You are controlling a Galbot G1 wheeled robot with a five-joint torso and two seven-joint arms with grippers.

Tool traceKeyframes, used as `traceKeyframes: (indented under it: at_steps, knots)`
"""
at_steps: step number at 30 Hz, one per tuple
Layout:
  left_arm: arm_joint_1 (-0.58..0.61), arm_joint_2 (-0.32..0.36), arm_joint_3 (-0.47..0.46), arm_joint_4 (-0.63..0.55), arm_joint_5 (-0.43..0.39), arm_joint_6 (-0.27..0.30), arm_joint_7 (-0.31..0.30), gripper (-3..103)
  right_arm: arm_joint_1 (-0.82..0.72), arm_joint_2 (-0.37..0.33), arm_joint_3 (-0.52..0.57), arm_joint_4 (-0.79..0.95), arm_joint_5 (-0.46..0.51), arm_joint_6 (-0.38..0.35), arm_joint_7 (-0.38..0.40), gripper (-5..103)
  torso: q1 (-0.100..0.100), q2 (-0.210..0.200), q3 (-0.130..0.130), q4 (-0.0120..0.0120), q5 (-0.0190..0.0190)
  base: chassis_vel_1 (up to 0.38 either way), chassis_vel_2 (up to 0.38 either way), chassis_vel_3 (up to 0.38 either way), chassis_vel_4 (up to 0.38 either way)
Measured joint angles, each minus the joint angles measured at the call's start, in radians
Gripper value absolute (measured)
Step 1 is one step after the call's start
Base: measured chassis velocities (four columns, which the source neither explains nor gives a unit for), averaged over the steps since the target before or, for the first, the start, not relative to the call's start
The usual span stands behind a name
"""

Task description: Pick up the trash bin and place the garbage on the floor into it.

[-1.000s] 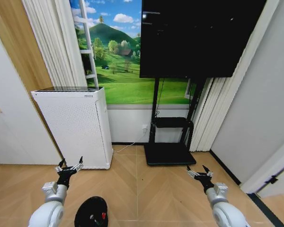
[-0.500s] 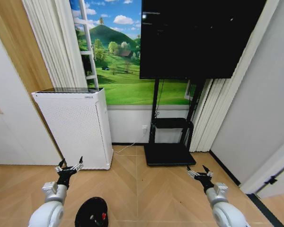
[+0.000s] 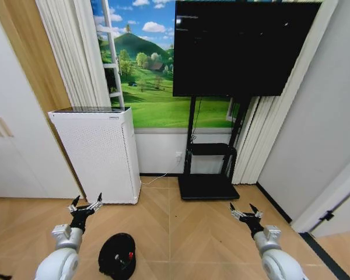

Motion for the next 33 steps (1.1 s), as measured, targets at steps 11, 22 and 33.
traceKeyframes:
  at_steps: [11, 22, 33]
  knots:
    - [0.000, 0.000, 0.000, 0.000, 0.000, 0.000, 0.000, 100, 0.000, 0.000, 0.000, 0.000, 0.000, 0.000, 0.000, 100, -0.001, -0.002, -0.001, 0.0008, -0.0005, 0.302, -0.301, -0.299, 0.299]
    - [0.000, 0.000, 0.000, 0.000, 0.000, 0.000, 0.000, 100, 0.000, 0.000, 0.000, 0.000, 0.000, 0.000, 0.000, 100, -0.001, -0.003, -0.002, 0.0008, -0.0006, 0.355, -0.369, -0.358, 0.351]
    - [0.000, 0.000, 0.000, 0.000, 0.000, 0.000, 0.000, 100, 0.000, 0.000, 0.000, 0.000, 0.000, 0.000, 0.000, 100, -0.001, -0.004, -0.002, 0.0010, -0.0030, 0.346, -0.349, -0.353, 0.342]
